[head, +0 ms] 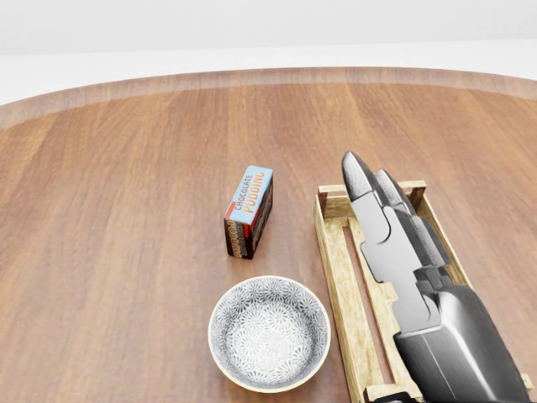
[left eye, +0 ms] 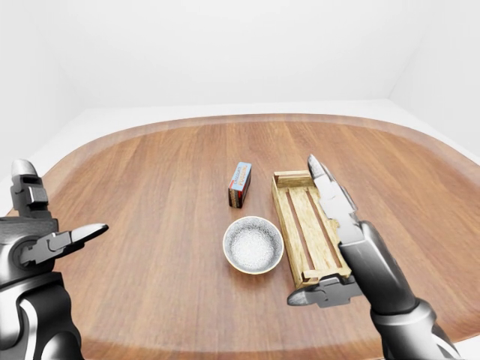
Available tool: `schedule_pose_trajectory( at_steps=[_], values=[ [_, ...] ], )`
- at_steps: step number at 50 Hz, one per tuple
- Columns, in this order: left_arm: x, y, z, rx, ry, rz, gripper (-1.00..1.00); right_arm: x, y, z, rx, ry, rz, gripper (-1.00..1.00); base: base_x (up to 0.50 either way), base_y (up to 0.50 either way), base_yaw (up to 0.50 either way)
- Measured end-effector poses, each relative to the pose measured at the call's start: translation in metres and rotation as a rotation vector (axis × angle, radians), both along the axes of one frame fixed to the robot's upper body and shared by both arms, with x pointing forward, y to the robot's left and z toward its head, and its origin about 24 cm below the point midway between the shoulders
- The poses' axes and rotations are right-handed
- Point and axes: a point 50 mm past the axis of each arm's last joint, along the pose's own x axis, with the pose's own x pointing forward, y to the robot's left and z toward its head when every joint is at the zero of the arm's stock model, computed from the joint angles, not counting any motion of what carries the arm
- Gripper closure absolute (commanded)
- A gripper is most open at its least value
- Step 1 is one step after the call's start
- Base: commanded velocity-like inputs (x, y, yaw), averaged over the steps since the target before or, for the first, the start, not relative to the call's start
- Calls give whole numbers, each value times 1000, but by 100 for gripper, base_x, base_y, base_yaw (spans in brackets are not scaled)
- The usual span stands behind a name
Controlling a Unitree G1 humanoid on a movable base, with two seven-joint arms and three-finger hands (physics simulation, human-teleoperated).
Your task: Pick up the bowl on the left and put it in the tray.
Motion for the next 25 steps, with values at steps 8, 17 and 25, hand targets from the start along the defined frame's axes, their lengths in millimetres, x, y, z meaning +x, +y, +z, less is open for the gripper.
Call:
schedule_pose_trajectory(
  at_steps=[8, 17, 25],
  values=[
    [-1, 1, 1, -1, -6, 1, -100, 1, 13, -2, -144, 15, 18, -100, 0, 0, 0],
    [-1, 0, 1, -1, -5, -1, -100, 3, 25, -8, -280, 43, 40, -100, 0, 0, 0],
    [-1, 0, 0, 0, 0, -3, -100, 7, 32, -14, -373, 76, 49, -100, 0, 0, 0]
  ],
)
